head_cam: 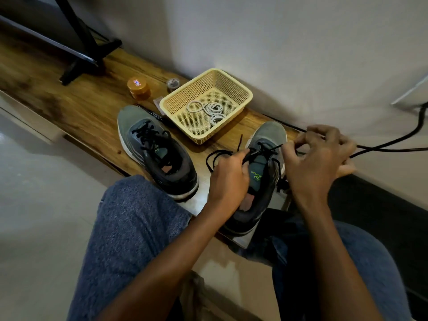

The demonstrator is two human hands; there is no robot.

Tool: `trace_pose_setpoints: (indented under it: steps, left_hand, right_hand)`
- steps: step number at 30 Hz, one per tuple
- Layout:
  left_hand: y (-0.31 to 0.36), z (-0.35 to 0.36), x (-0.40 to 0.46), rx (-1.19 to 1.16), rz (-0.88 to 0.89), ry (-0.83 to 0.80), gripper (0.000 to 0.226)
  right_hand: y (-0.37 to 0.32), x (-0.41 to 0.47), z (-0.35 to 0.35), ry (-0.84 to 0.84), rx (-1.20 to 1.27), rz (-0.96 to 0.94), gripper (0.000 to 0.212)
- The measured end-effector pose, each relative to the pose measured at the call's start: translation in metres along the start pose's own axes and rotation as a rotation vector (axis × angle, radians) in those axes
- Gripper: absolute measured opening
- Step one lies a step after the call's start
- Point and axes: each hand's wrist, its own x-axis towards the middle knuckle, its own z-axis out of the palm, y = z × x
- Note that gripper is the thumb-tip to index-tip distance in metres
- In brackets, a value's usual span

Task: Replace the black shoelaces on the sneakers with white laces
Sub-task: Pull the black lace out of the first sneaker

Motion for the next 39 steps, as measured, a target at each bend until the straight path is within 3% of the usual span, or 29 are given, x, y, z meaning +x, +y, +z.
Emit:
trace_pose_setpoints:
  steps: [4,6,12,17,22,27,32,35,39]
  left_hand:
    - [-0.001,-0.001,0.0,0.0,0.001,0.007,0.039]
    - [-0.002,0.0,0.0,0.007,0.007,0.009,0.038]
    - [0.0,0.001,0.0,0.027,0.019,-0.002,0.04]
    - [0.001,0.001,-0.001,0.049,0.007,0.01,0.042]
    - [0.002,0.0,-0.001,0.031,0.011,0.017,0.042]
    - [0.001,-0.002,-0.002,0.043,0.006,0.001,0.042]
    - [0.003,-0.002,-0.003,0.034,0.019,-0.016,0.044]
    - [0.004,-0.003,-0.003,0.031,0.022,-0.009,0.045]
    - [0.006,-0.004,-0.004,0.046,0.021,0.009,0.044]
  right_hand:
    - [0.002,0.0,0.0,-0.139,-0.072,0.043,0.008]
    - [0.001,0.0,0.001,-0.28,-0.139,0.029,0.021]
    - [-0.002,-0.013,0.02,-0.489,-0.291,-0.171,0.027]
    - [0.001,-0.013,0.024,-0.306,-0.219,-0.218,0.016]
    - [-0.002,-0.01,0.014,-0.042,-0.077,-0.086,0.012]
    - [-0.002,-0.008,0.012,-0.254,-0.136,-0.049,0.021]
    - [-0.002,-0.014,0.022,-0.457,-0.26,-0.166,0.027]
    - [0.001,-0.016,0.026,-0.431,-0.218,-0.175,0.02]
    - [-0.002,-0.013,0.021,-0.216,-0.127,-0.194,0.011]
